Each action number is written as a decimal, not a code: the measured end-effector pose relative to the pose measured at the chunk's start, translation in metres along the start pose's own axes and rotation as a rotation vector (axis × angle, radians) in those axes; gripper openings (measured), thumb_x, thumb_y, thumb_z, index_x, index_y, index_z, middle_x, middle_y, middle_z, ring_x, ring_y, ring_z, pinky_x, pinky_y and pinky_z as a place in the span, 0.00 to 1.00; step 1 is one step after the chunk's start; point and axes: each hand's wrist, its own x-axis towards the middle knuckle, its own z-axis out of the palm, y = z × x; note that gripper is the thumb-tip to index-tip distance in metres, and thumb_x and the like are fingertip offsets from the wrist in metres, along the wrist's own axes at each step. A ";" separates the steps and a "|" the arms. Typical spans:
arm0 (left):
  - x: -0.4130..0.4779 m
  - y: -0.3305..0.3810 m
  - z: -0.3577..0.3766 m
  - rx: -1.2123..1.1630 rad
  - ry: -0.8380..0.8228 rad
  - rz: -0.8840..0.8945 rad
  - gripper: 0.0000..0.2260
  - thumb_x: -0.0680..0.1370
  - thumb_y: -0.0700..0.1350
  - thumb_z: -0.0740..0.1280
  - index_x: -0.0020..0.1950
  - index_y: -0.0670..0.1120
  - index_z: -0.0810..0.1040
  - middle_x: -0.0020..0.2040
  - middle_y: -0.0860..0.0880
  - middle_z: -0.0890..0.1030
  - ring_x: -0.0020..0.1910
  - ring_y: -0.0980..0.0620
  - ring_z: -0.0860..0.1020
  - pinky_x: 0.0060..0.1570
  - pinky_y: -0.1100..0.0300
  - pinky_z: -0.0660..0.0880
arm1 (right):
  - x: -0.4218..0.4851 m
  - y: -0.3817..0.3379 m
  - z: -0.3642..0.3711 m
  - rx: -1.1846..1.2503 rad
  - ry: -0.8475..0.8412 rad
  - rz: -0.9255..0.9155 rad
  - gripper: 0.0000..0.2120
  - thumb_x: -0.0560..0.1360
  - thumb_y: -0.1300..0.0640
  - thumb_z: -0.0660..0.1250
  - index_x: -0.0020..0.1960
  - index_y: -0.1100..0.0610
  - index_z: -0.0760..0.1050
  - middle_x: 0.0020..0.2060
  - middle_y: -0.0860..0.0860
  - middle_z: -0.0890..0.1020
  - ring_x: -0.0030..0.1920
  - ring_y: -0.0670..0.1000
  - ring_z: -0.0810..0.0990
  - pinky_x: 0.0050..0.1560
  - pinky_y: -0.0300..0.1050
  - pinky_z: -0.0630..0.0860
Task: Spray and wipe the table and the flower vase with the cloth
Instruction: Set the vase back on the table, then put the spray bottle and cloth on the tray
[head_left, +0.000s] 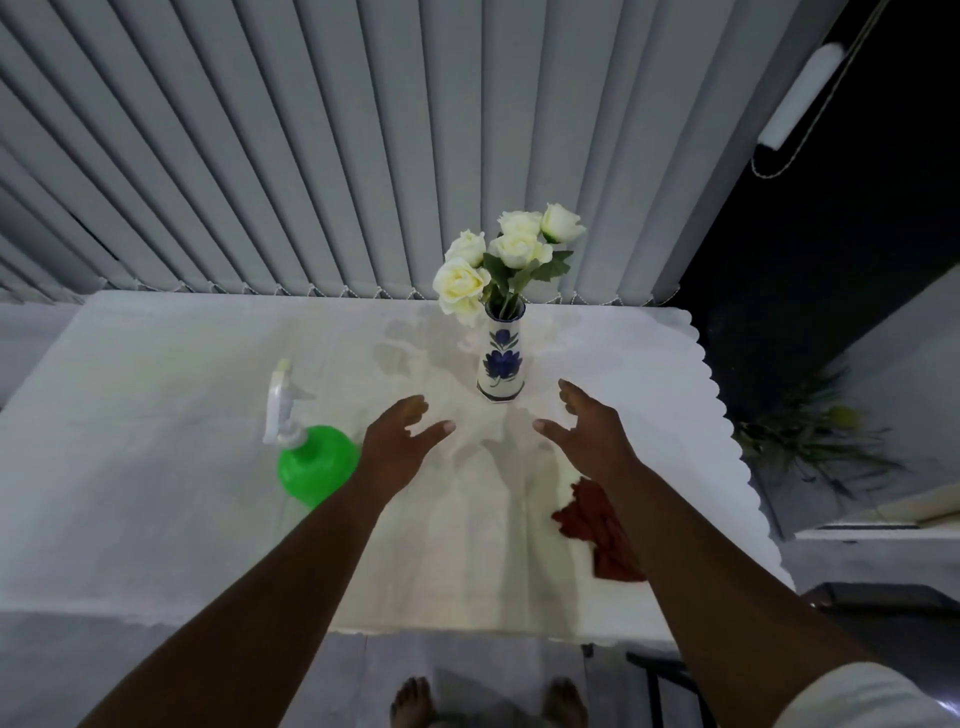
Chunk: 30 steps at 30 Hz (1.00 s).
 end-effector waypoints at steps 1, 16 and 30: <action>-0.010 -0.007 -0.005 0.025 -0.009 0.004 0.27 0.68 0.51 0.77 0.63 0.45 0.76 0.59 0.50 0.81 0.55 0.56 0.78 0.54 0.63 0.71 | -0.011 0.005 0.000 -0.014 0.007 -0.001 0.37 0.74 0.46 0.75 0.78 0.57 0.65 0.72 0.56 0.74 0.72 0.54 0.74 0.72 0.49 0.69; -0.047 -0.054 -0.097 0.241 0.542 0.003 0.18 0.71 0.49 0.75 0.55 0.42 0.77 0.52 0.41 0.81 0.49 0.43 0.78 0.49 0.54 0.70 | -0.115 0.080 0.014 -0.614 -0.096 0.219 0.29 0.79 0.49 0.65 0.78 0.50 0.63 0.70 0.56 0.72 0.67 0.59 0.71 0.64 0.52 0.74; -0.045 -0.011 -0.047 0.388 0.277 0.216 0.12 0.70 0.54 0.74 0.44 0.47 0.79 0.35 0.48 0.81 0.37 0.46 0.79 0.39 0.58 0.70 | -0.112 0.078 -0.012 -0.271 0.113 0.080 0.17 0.79 0.64 0.63 0.64 0.52 0.79 0.50 0.55 0.84 0.47 0.54 0.84 0.45 0.48 0.84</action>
